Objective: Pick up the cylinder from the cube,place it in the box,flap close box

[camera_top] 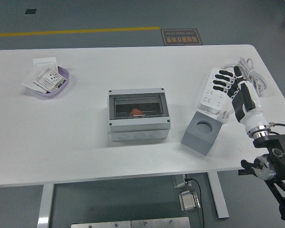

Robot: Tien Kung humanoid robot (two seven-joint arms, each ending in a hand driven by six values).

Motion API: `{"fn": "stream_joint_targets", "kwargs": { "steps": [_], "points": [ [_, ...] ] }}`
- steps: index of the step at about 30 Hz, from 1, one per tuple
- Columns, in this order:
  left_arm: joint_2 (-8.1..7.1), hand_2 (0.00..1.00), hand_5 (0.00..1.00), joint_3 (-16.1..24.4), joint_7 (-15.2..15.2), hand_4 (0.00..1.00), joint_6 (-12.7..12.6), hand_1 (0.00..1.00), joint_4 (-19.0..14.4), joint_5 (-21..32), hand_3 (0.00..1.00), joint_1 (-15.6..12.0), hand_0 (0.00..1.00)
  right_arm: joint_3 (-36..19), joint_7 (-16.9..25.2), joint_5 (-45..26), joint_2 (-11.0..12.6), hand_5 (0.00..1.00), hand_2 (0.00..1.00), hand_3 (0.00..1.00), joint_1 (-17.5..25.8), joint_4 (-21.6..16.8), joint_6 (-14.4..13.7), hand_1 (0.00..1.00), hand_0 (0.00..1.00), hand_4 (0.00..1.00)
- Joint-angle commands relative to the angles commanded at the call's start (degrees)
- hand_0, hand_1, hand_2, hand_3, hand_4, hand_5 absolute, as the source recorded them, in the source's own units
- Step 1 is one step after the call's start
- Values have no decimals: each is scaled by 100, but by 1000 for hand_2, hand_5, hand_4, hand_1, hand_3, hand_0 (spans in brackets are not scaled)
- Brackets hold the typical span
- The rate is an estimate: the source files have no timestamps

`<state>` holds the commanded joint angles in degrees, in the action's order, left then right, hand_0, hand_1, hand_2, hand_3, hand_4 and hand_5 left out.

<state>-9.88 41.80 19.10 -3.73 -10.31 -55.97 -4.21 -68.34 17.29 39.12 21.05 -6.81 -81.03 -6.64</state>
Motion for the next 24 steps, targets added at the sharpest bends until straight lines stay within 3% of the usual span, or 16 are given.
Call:
{"fn": "stream_joint_targets", "kwargs": {
  "steps": [2, 3, 8, 9, 10, 16, 24],
  "points": [
    [0, 553, 263, 27, 2, 469, 0, 614, 0, -21, 571, 3, 592, -71, -13, -378, -7, 891, 687, 697, 12, -6, 251, 672, 639, 998],
    [0, 553, 262, 42, 2, 470, -1, 612, 0, -32, 571, 6, 592, -113, -16, -586, -13, 998, 941, 894, 16, -7, 390, 919, 971, 998],
    [-6, 553, 262, 153, 20, 470, -1, 612, 0, -128, 571, 9, 592, -280, -48, -1595, -44, 998, 941, 894, 19, -33, 934, 919, 971, 998],
    [-6, 553, 262, 170, 24, 469, 0, 611, 0, -144, 571, 9, 592, -299, -54, -1744, -48, 998, 998, 983, 20, -43, 989, 998, 998, 998],
    [-6, 553, 262, 191, 29, 469, 1, 611, 0, -165, 571, 11, 592, -321, -66, -1918, -50, 998, 998, 983, 20, -58, 1053, 998, 998, 998],
    [-7, 553, 262, 223, 38, 471, 5, 611, 0, -200, 571, 23, 592, -412, -85, -2597, -57, 998, 964, 993, 23, -116, 1208, 962, 998, 998],
    [-17, 553, 262, 236, 55, 472, 13, 611, 0, -205, 571, 24, 592, -526, -36, -2844, -71, 998, 962, 996, 19, -119, 1290, 970, 998, 998]
  ]
}}
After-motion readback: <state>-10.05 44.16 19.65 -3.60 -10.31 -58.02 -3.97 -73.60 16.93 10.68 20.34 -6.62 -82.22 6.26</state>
